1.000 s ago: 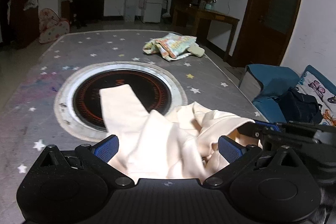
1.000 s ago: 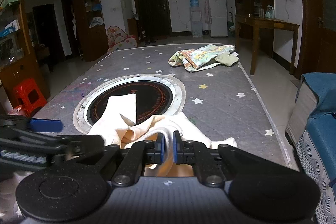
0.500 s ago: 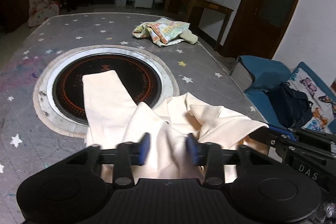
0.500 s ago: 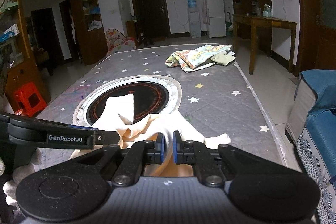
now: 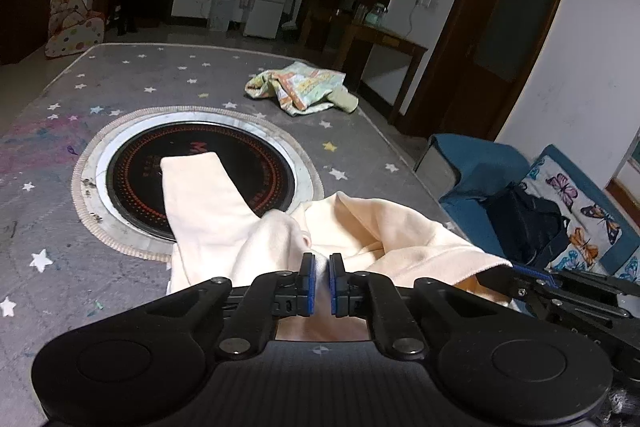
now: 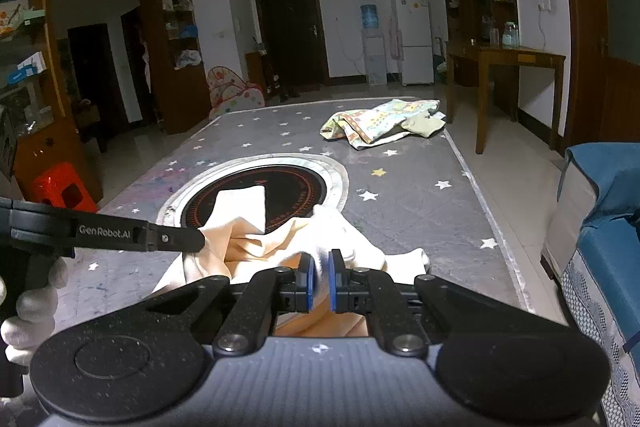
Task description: Fold clothes
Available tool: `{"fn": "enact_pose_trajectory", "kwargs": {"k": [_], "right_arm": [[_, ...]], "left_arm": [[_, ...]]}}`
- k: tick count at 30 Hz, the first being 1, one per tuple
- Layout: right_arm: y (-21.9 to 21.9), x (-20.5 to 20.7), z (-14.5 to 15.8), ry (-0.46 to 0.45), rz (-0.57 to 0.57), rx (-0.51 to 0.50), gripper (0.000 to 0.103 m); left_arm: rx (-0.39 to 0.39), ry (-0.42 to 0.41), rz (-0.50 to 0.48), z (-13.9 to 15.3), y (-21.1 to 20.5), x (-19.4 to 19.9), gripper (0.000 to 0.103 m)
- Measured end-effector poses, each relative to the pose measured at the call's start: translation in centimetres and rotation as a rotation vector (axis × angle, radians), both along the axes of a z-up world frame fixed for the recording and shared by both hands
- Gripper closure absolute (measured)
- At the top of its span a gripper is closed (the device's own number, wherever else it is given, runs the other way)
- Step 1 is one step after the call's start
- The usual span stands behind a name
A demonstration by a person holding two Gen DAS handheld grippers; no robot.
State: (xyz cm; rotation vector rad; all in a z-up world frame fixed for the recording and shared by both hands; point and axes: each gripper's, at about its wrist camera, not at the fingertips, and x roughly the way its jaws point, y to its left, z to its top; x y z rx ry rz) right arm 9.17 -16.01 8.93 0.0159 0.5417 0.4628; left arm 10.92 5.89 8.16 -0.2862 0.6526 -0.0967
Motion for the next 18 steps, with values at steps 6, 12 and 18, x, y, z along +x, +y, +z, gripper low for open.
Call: {"fn": "enact_pose_trajectory", "kwargs": {"k": [6, 12, 18], "right_arm": [[-0.5, -2.4, 0.8, -0.026, 0.024, 0.002, 0.097], [-0.4, -3.5, 1.2, -0.026, 0.042, -0.016, 0.097], [0.5, -2.1, 1.0, -0.012, 0.059, -0.036, 0.093]], "left_arm": [[-0.016, -0.026, 0.004, 0.8, 0.5, -2.6, 0.096], [-0.032, -0.03, 0.002, 0.8, 0.7, -4.1, 0.096], [-0.039, -0.025, 0.001, 0.5, 0.7, -4.9, 0.096]]}}
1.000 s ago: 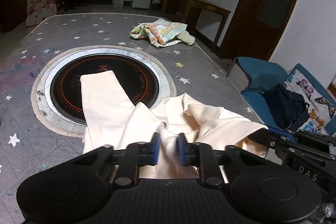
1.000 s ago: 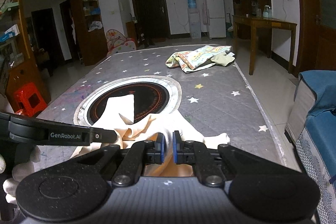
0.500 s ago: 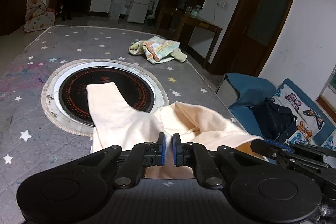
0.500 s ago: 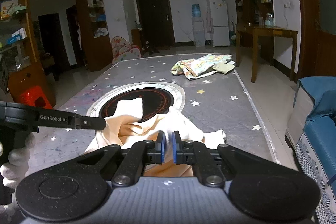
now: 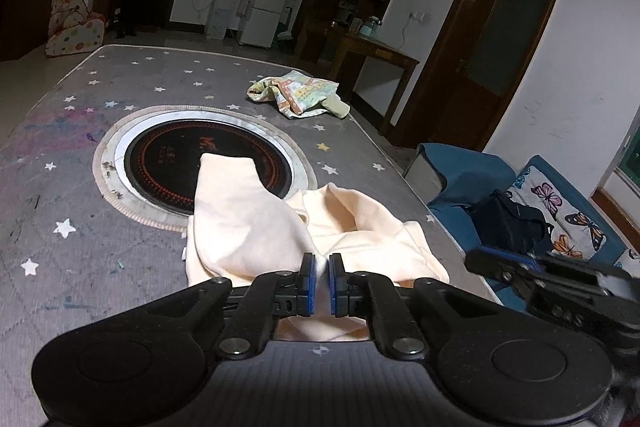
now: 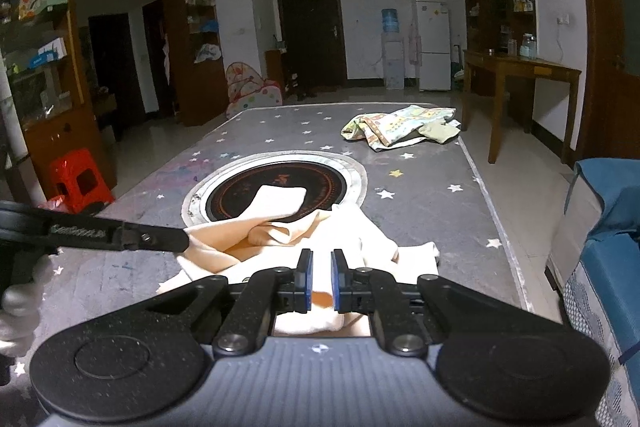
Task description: Fold clothes
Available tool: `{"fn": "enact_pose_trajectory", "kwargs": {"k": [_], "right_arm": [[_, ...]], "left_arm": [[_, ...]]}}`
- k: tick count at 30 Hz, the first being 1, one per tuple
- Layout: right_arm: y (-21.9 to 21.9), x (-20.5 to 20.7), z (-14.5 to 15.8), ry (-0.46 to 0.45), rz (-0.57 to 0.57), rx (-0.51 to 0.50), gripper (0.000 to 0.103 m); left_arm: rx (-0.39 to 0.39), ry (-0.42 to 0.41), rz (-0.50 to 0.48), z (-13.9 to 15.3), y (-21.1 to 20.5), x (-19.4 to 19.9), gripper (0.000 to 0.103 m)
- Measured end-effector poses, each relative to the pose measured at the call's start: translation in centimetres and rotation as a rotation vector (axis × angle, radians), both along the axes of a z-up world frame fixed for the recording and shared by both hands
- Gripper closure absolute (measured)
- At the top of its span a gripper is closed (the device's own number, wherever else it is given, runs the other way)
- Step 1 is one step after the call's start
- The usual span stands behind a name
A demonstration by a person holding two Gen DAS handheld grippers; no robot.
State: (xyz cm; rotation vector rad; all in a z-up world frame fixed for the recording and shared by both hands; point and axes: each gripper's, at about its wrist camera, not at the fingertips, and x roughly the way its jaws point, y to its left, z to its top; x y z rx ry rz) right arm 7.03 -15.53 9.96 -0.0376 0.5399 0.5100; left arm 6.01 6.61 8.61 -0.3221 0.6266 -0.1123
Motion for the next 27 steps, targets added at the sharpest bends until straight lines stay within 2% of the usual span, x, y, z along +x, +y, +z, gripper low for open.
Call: {"fn": "enact_pose_trajectory", "kwargs": {"k": [5, 9, 15, 21, 22, 24, 27], "right_arm": [[0.9, 2.8, -0.9, 0.031, -0.003, -0.009, 0.08], [1.6, 5.5, -1.9, 0.075, -0.02, 0.008, 0.075], [2.6, 8.7, -4.1, 0.143, -0.045, 0.014, 0.073], [2.7, 9.5, -5.2, 0.196, -0.038, 0.032, 0.074], [2.7, 9.5, -5.2, 0.197, -0.034, 0.034, 0.076], [2.5, 9.4, -5.1, 0.196, -0.026, 0.048, 0.086], [2.1, 9.0, -4.7, 0.184, -0.026, 0.056, 0.093]], "left_arm": [[-0.009, 0.007, 0.002, -0.4, 0.2, -0.6, 0.096], [-0.02, 0.014, 0.005, -0.6, 0.5, -0.9, 0.096], [-0.025, 0.019, 0.008, -0.8, 0.8, -1.0, 0.096], [-0.027, 0.017, 0.008, -0.8, 0.9, -1.1, 0.096], [-0.026, 0.016, 0.008, -0.8, 0.9, -1.1, 0.096], [-0.025, 0.017, 0.008, -0.8, 0.9, -1.2, 0.096], [-0.021, 0.017, 0.008, -0.8, 0.8, -1.3, 0.096]]}}
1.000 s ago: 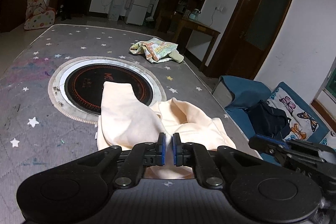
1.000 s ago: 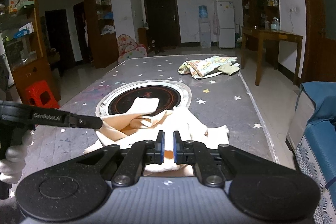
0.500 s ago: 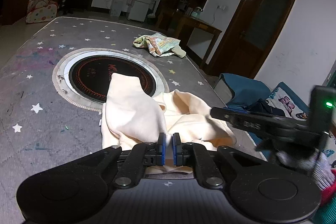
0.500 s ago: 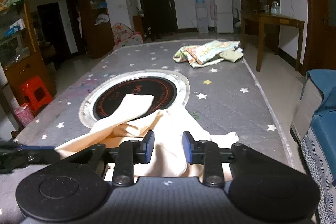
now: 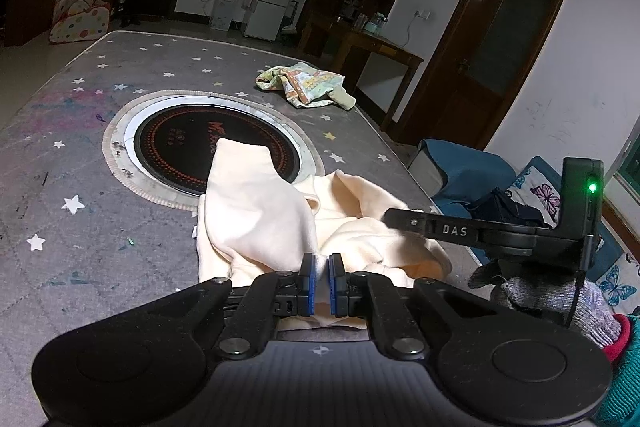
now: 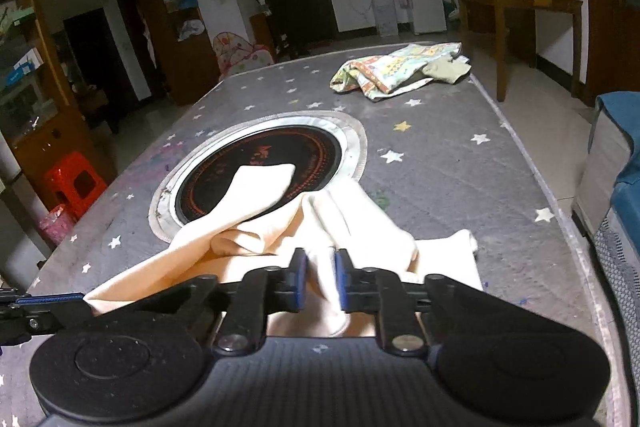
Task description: Fold clothes
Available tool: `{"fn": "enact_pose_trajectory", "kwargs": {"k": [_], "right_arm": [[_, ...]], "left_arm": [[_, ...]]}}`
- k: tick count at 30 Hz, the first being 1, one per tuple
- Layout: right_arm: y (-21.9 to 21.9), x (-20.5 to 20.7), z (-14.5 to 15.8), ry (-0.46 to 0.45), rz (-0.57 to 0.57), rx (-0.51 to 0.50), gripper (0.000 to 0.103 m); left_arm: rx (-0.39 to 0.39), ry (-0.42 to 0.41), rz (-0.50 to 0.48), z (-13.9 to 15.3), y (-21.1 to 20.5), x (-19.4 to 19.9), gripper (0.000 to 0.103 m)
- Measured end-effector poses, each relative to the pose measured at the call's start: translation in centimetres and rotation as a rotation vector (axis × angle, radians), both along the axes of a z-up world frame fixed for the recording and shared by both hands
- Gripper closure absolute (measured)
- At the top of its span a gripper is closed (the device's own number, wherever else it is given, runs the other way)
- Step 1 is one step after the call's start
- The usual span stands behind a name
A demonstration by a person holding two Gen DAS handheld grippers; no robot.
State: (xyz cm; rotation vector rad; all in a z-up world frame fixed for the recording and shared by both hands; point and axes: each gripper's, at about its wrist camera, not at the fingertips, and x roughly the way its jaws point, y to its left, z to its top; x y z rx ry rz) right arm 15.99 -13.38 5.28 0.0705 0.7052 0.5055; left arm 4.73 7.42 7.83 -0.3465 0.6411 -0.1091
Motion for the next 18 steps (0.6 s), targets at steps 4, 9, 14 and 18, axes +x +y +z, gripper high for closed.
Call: {"fn": "enact_pose_trajectory", "kwargs": {"k": [4, 9, 14, 18], "right_arm": [[-0.3, -0.9, 0.6, -0.029, -0.004, 0.0, 0.095], [-0.9, -2.2, 1.7, -0.066, -0.001, 0.008, 0.096], [-1.7, -4.0, 3.1, -0.1, 0.0, 0.026, 0.096], [-2.4, -5.7, 4.1, -0.122, 0.004, 0.043, 0.096]], "left_arm": [[0.006, -0.004, 0.004, 0.2, 0.1, -0.3, 0.096], [0.013, -0.017, 0.009, 0.7, 0.2, -0.8, 0.096], [0.018, -0.034, 0.007, 1.4, 0.3, -1.6, 0.096], [0.031, -0.046, -0.002, 1.8, 0.4, -2.6, 0.096]]}}
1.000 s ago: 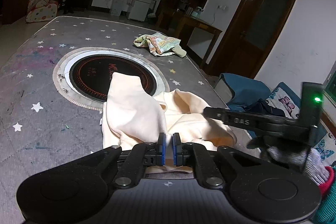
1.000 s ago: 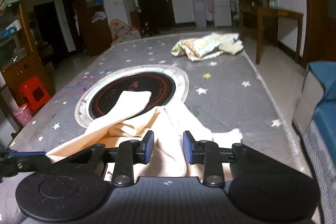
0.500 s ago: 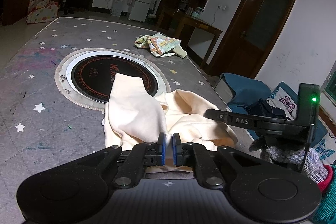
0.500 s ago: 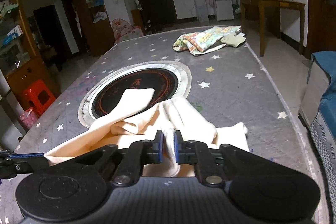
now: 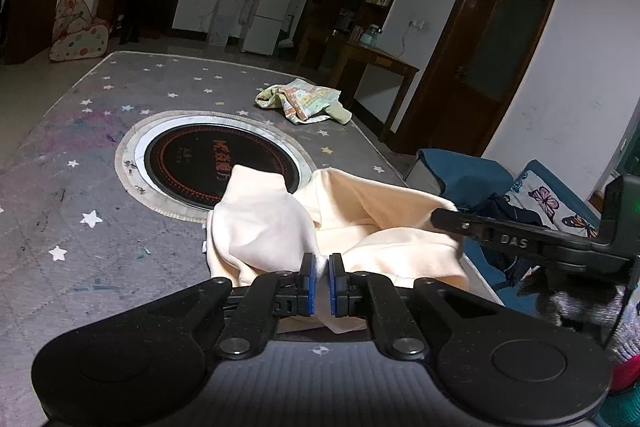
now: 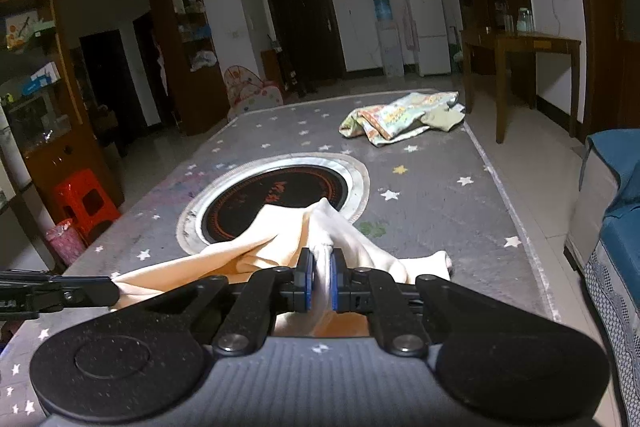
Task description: Fold clothes
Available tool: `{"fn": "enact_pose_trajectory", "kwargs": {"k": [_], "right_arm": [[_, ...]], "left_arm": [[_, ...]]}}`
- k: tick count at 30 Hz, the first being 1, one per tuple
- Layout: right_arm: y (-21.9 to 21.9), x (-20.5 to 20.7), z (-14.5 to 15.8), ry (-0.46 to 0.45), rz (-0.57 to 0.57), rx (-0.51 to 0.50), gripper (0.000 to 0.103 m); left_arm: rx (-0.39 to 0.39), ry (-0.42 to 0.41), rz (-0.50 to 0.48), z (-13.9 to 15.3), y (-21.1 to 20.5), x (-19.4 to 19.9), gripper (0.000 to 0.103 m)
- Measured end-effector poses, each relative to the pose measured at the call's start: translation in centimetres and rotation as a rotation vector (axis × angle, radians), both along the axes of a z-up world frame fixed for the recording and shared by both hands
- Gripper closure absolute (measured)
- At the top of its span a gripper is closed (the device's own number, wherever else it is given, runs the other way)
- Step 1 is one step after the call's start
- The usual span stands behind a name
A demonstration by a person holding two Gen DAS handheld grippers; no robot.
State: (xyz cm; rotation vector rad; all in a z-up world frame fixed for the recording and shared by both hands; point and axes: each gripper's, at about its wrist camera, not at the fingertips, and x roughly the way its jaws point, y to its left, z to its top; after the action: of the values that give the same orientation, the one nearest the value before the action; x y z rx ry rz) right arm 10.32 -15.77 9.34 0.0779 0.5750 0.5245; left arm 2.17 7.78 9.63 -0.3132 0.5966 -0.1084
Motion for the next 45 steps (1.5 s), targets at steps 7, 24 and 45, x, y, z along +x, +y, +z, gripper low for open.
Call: {"fn": "enact_pose_trajectory", "kwargs": {"k": [7, 24, 45], "right_arm": [[-1.5, -4.0, 1.2, -0.038, 0.014, 0.031, 0.096], [-3.4, -12.7, -1.1, 0.057, 0.145, -0.081, 0.093], [1.1, -10.3, -1.2, 0.01, 0.241, -0.143, 0.063]], "left_arm": [[-0.005, -0.013, -0.012, 0.5, 0.4, -2.9, 0.096], [-0.031, 0.066, -0.084, -1.9, 0.7, -10.0, 0.095], [-0.021, 0.107, -0.051, -3.5, 1.2, -10.0, 0.068]]}}
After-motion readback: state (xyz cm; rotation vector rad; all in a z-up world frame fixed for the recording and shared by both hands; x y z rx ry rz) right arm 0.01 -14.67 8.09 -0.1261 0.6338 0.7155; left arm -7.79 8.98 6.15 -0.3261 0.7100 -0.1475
